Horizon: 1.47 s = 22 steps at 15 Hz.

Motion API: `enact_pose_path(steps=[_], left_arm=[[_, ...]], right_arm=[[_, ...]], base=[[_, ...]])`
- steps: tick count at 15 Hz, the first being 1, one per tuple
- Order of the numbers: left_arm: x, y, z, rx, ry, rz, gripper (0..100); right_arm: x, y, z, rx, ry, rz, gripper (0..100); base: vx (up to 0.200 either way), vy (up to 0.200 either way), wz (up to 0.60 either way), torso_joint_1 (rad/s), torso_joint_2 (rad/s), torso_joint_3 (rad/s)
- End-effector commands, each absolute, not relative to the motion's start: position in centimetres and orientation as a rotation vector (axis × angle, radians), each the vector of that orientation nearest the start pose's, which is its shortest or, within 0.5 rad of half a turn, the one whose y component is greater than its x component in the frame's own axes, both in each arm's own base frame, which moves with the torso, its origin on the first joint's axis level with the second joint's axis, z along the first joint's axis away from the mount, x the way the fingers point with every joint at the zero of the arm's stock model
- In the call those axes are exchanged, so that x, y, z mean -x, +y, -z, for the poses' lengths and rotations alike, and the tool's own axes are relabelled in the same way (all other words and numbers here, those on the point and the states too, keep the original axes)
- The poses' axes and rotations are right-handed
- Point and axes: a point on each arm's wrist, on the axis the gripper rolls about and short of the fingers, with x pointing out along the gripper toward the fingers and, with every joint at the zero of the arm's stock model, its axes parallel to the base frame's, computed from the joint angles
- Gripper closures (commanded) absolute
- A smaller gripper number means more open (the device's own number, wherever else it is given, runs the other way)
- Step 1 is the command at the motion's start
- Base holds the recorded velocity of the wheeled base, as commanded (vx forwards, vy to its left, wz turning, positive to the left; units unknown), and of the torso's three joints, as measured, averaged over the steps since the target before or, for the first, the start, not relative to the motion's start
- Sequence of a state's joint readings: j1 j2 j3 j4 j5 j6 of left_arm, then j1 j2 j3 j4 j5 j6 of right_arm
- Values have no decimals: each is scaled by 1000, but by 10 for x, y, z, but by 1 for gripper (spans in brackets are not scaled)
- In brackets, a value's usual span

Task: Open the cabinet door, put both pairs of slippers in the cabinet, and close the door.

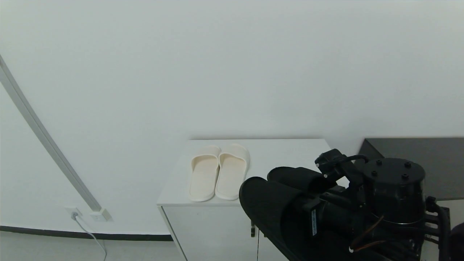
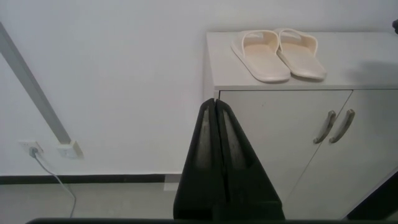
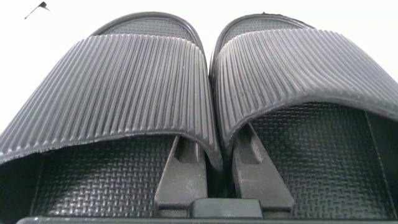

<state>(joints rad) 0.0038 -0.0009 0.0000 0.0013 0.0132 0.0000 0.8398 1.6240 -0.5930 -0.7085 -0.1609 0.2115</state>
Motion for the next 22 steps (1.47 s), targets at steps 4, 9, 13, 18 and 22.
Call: enact_pose_path(steps=[4, 9, 13, 18, 22], left_arm=[[23, 0, -75, 0, 2, -18, 100], [23, 0, -75, 0, 0, -18, 100], [23, 0, -75, 0, 2, -17, 100], [23, 0, -75, 0, 2, -18, 100], [23, 0, -75, -2, 0, -20, 100]], right_arm=[[-177, 192, -156, -37, 355, -640, 100], [-176, 190, -150, -7, 369, -638, 100], [-175, 188, -147, -3, 379, -636, 100], [-175, 188, -148, -3, 376, -638, 100], [-173, 186, -145, 2, 387, -635, 100]], base=[[-200, 0, 0, 8, 2, -1], [-120, 0, 0, -5, -1, 1], [0, 0, 0, 0, 0, 0], [0, 0, 0, 0, 0, 0], [0, 0, 0, 0, 0, 0]])
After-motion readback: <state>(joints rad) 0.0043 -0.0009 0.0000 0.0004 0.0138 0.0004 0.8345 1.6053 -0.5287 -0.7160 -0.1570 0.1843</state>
